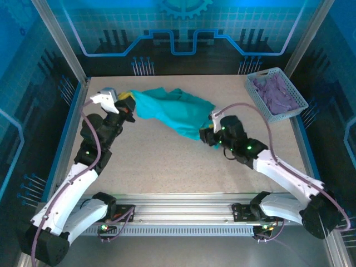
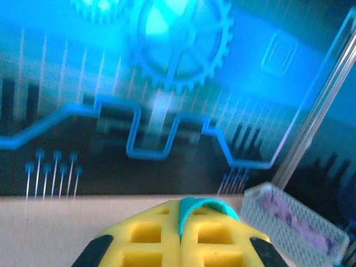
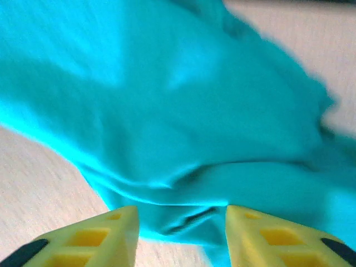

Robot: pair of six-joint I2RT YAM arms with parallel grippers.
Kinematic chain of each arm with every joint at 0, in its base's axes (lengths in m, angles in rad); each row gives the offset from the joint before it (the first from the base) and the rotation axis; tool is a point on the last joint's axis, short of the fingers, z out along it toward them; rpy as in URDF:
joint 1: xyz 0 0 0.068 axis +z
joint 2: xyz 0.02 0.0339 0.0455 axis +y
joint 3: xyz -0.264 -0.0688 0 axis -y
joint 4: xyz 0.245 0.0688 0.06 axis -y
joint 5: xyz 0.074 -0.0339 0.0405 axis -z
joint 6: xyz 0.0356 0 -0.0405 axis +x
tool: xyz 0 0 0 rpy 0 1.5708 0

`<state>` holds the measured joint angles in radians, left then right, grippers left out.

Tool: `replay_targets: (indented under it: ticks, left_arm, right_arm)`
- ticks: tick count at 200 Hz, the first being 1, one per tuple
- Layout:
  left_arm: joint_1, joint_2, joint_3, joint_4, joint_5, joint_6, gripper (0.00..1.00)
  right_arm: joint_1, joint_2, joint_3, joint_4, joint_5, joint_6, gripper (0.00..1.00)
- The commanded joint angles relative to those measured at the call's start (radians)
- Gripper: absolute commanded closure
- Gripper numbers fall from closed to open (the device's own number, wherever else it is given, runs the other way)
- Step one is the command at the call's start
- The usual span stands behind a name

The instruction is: Fold the inside-out t-shirt

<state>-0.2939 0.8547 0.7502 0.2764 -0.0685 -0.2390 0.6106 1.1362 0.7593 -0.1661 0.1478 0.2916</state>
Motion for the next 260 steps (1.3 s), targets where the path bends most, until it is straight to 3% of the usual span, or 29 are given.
replay_targets:
  ticks: [1,54,105,151,178,219,260]
  left_arm:
    - [0.009,-0.052,-0.083,-0.124,0.04,-0.044,1.0]
    - [0.009,-0.151,-0.148,-0.266,0.05,-0.083,1.0]
    - [0.009,-0.171,-0.157,-0.277,0.067,-0.104,1.0]
    - [0.009,-0.135,-0.166,-0.246,0.087,-0.119,1.0]
    - [0.009,-0.122,-0.169,-0.236,0.087,-0.117,1.0]
    - [0.009,-0.126,-0.172,-0.238,0.076,-0.117,1.0]
    - [0.01,-0.146,-0.161,-0.251,0.032,-0.145,1.0]
  right_arm:
    - [-0.007,0.006,-0.011,-0.021,0.058,0.031,0.5]
    - [-0.055,0.219,0.043,-0.187,-0.046,0.157,0.42]
    - [-0.081,0.188,-0.055,-0.359,0.071,0.276,0.37]
    - [-0.117,0.136,-0.166,-0.326,-0.023,0.345,0.4]
    - [-0.146,0.158,-0.189,-0.207,-0.12,0.356,0.44]
    - [-0.165,0.217,-0.184,-0.074,-0.169,0.376,0.6]
    - [-0.194,0.112,-0.153,-0.061,-0.13,0.325,0.94]
